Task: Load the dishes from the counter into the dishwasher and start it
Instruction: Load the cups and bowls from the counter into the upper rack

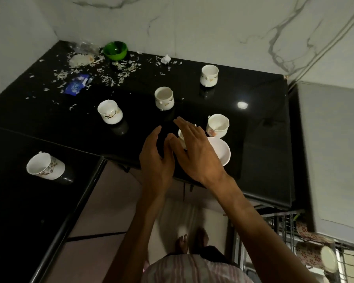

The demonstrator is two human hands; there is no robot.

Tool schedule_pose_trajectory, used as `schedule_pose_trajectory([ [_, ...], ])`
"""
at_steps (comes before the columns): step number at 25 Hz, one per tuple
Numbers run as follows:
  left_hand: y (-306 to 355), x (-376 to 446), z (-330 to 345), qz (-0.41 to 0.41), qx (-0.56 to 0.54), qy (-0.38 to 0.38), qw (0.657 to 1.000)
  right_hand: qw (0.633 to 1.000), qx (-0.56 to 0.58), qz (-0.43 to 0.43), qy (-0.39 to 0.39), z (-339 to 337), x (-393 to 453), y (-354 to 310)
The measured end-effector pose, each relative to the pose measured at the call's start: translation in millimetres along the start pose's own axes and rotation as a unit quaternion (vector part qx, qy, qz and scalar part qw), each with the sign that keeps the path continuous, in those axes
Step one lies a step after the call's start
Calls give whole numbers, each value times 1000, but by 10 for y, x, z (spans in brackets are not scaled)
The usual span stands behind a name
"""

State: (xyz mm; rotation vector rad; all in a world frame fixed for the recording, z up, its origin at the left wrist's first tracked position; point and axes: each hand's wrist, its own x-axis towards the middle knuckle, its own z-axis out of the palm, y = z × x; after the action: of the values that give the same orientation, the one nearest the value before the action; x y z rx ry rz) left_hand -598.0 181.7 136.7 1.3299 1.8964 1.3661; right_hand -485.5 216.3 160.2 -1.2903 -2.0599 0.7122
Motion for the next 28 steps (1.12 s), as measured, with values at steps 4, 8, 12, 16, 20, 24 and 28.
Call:
schedule_pose_trajectory([
  [4, 36, 107, -49, -19, 15, 47, 999, 998, -4, -28, -48, -4, 242, -3],
  [8, 10, 156, -107, -54, 4, 81, 995, 995, 1, -54, -84, 51, 433, -13],
  [12, -122, 254, -189, -57, 1, 120, 991, 989, 3, -84, -120, 232, 593, -57],
  [16, -351, 444, -391, -64, 8, 138, 988, 986, 13, -87, -143, 454, 768, -164],
  [20, -583, 780, -632, -61, 40, 161, 984, 986, 15, -72, -151, 765, 1014, -354],
  [24, -873, 1108, -763, -78, 28, 122, 989, 985, 40, -66, -156, 1171, 1325, -376],
  [28, -1044, 1405, -881, -144, 37, 67, 987, 982, -17, -28, -186, 1601, 1667, -381],
])
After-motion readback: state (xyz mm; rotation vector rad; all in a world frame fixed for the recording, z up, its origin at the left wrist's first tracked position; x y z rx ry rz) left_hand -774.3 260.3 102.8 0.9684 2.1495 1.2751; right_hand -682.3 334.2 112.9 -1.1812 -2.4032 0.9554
